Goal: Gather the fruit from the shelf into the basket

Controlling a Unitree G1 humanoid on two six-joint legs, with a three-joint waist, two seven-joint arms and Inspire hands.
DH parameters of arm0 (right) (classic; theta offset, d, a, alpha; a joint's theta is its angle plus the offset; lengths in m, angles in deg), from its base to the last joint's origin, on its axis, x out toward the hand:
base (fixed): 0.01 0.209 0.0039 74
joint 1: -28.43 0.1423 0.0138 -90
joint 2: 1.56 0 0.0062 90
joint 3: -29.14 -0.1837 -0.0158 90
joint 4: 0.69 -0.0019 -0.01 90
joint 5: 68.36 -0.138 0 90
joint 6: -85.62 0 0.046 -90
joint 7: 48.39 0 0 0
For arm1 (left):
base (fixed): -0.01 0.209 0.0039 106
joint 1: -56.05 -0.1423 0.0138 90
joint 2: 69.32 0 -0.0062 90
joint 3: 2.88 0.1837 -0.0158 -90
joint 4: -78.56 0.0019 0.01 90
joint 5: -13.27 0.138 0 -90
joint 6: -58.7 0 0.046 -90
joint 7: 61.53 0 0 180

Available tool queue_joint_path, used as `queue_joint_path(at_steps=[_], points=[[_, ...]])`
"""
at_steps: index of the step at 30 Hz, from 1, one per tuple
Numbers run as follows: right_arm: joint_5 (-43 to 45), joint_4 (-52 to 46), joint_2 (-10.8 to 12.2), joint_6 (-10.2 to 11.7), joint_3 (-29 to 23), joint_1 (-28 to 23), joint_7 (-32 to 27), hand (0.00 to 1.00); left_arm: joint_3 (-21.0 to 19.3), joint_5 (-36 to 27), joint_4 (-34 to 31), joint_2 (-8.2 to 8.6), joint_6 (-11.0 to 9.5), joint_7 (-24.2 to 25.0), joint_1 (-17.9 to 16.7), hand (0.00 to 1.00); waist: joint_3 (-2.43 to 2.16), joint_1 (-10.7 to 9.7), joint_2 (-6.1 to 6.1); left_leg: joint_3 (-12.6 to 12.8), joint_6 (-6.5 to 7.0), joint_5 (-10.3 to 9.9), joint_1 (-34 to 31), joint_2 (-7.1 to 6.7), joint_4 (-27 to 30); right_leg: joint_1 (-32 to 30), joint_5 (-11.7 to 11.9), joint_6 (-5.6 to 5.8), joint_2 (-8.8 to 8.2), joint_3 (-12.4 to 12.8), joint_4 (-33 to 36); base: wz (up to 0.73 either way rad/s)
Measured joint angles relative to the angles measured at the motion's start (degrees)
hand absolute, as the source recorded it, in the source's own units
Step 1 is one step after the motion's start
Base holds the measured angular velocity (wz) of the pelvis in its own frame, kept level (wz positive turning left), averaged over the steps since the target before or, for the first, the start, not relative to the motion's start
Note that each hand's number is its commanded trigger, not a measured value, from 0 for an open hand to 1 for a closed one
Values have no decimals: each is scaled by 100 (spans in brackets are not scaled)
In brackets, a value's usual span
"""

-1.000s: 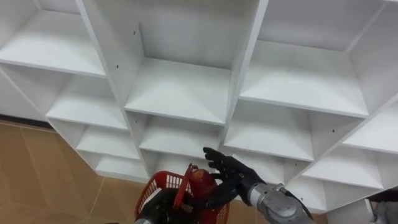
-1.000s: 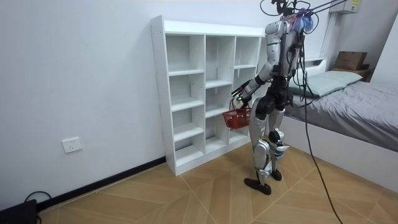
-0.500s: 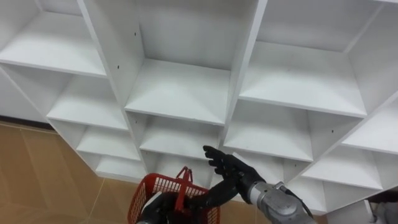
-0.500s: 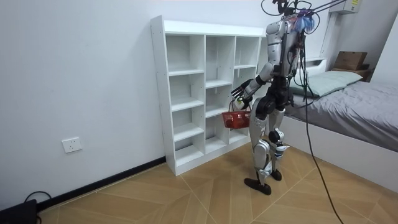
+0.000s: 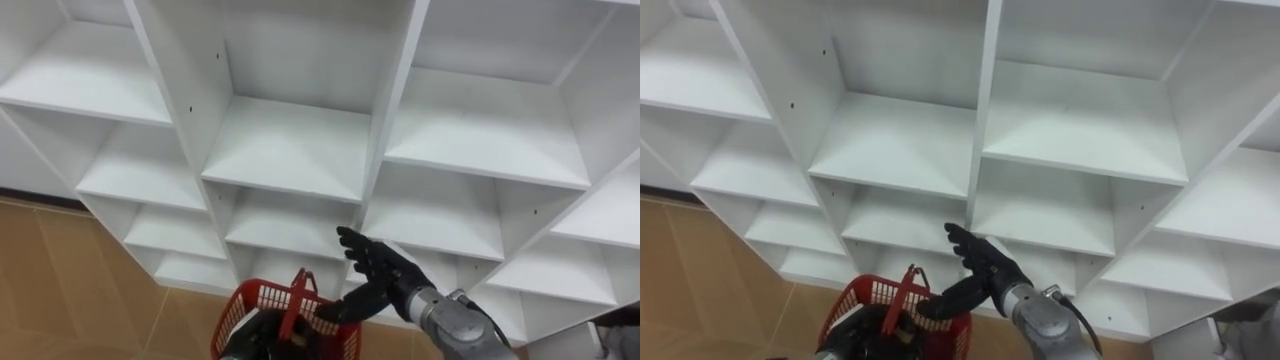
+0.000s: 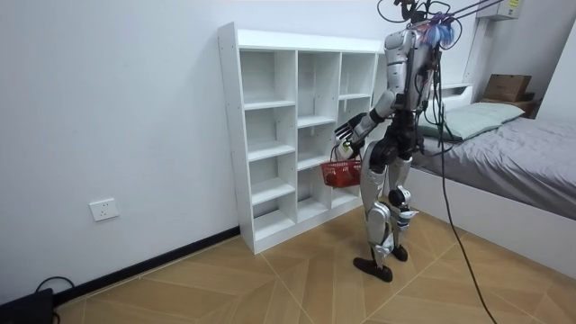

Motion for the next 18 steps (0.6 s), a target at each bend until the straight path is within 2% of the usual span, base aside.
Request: queue_joint_path(at_steps=[7, 12, 18], points=[[0, 0, 5, 13, -55, -9, -113, 0, -283, 2, 0, -25, 0, -157, -196, 100, -9, -138, -3, 34, -1, 0, 8, 4, -4, 2, 0, -1, 5, 15, 4, 0], [-29, -143, 5, 18, -423, -153, -242, 0, -653, 5, -1, -52, 0, -154, -207, 100, -26, -182, 19, 34, -1, 0, 23, 8, 12, 0, 1, -2, 2, 27, 17, 0], [-196, -322, -42, 137, -813, -480, -609, 0, -1007, -6, 1, -104, -2, -377, -272, 100, -40, -313, 123, 54, -10, -7, 113, 10, -36, 118, 1, 0, 15, 35, -23, 0]])
